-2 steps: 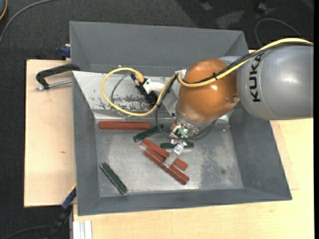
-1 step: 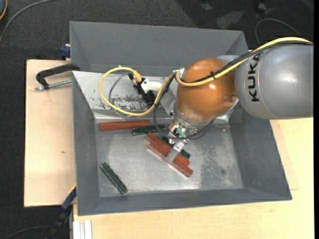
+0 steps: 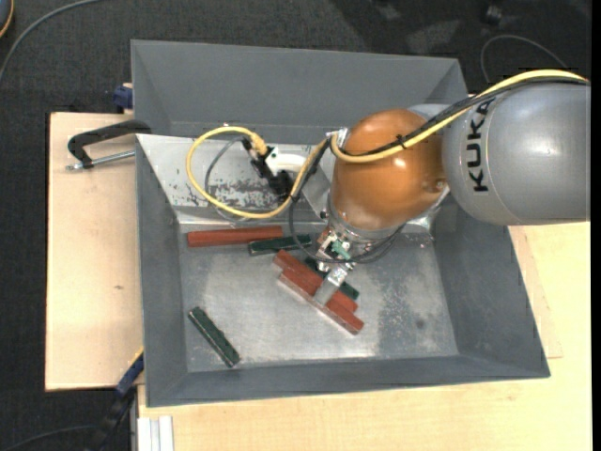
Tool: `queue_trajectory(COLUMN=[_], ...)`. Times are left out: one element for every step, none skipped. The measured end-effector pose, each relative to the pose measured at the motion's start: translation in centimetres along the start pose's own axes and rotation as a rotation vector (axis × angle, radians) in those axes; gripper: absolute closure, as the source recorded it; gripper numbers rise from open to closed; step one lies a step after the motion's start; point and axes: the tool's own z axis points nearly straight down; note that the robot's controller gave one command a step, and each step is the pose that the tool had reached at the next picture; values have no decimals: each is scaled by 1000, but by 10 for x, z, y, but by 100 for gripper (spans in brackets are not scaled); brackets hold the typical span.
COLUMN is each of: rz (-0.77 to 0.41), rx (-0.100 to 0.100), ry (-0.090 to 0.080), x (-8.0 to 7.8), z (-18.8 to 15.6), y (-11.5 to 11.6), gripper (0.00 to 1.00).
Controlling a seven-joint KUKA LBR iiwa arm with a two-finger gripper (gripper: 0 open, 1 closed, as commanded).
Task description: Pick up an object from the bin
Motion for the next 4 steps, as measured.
queue_trajectory(rz=[0,0,0,0], rx=[0,0,0,0], ry=[0,0,0,0], x=[0,0,0,0], z=[0,0,0,0], y=[0,0,0,0], gripper=[100,100,100,100])
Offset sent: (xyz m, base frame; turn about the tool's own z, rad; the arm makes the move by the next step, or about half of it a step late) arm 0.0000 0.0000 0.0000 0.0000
